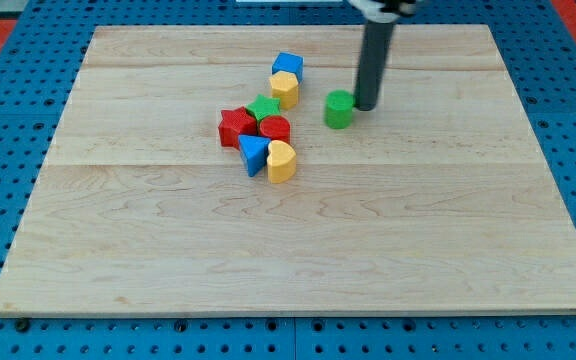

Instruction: Slide the blue cube closer to the green circle

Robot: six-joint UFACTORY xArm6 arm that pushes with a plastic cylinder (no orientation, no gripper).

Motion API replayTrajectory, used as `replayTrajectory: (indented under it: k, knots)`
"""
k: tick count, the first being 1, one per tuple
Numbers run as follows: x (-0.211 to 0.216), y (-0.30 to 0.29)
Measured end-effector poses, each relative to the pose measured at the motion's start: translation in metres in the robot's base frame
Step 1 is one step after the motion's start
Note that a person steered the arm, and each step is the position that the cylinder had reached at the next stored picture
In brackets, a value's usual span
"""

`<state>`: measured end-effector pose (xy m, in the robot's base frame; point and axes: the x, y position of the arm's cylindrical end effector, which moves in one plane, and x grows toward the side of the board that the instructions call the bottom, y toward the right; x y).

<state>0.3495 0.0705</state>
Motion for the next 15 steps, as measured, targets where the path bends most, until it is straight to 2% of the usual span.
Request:
replayTrajectory:
  k: [1,2,3,4,6,7,8,9,10,11,13,15]
  knots:
    - [0.007,-0.029]
    - [0.016,-0.034]
    - [-0.035,0.0]
    - [-0.099,0.004]
    - [-0.099,-0.103]
    - [-0.083,-0.077]
    - [-0.032,-0.009]
    - [-0.001,0.019]
    - [0.005,0.033]
    - [0.008,0.014]
    - [-0.012,-0.011]
    - [0.029,-0.011]
